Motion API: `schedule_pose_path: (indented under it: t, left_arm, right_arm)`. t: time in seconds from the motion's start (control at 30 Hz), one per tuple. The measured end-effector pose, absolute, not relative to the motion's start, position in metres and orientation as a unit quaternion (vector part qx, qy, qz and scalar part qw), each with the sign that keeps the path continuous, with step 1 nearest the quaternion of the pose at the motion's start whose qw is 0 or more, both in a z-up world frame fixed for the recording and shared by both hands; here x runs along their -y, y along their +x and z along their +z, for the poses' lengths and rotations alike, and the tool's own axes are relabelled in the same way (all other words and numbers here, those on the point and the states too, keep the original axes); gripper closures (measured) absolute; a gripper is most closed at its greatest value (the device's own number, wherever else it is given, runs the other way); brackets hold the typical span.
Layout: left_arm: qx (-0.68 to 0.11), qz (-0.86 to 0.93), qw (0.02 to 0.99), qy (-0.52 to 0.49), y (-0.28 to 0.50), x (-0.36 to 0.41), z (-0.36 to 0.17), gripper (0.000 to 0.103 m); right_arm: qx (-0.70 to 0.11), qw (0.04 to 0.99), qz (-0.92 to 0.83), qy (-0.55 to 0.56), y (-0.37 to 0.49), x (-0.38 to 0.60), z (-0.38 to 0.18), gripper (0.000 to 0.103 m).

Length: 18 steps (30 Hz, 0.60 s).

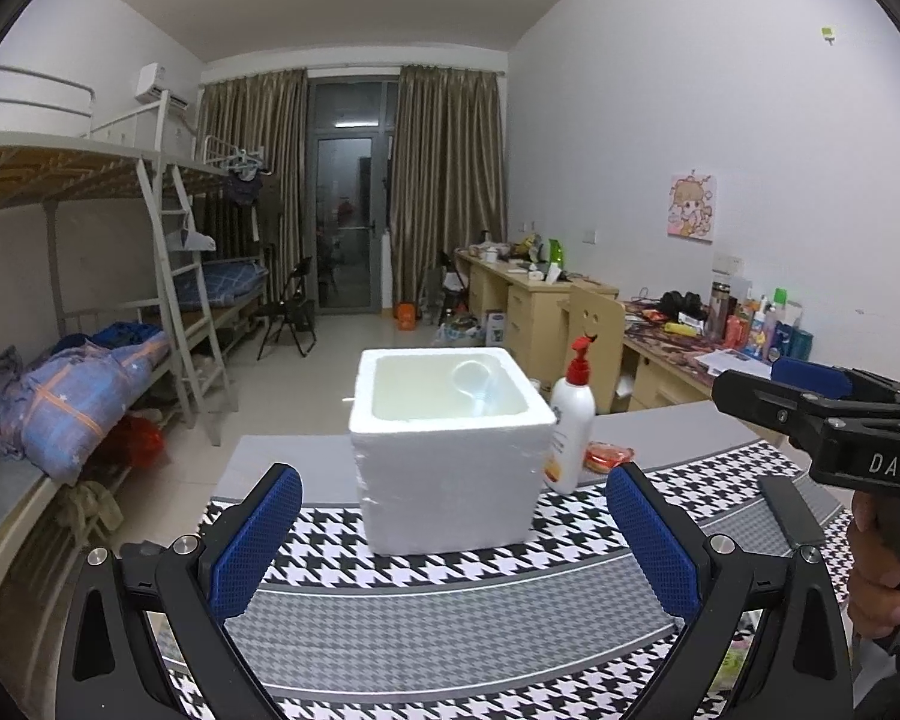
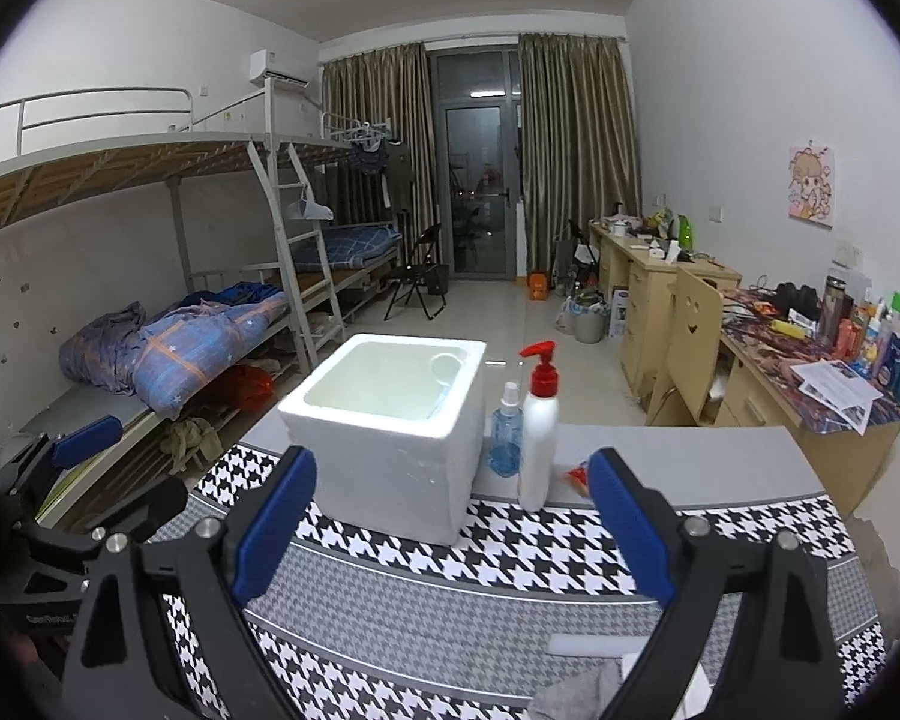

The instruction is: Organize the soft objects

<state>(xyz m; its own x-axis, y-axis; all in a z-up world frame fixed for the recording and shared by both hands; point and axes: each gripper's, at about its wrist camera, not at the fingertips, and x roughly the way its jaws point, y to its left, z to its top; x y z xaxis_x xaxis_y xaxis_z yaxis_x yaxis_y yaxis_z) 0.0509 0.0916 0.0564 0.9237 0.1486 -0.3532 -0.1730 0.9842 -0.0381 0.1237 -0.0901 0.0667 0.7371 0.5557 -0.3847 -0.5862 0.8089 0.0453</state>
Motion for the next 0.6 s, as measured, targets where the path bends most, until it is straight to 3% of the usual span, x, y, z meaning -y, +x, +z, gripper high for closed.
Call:
schedule_pose_path:
  t: [0.6]
  left_arm:
    - [-0.171,0.045,0.984,-0.025,0.039,-0.054,0.041,0.001]
  right_arm:
    - [-0.189,0.943,0.272,-0.026,0.105,0.125,0.05,0.008]
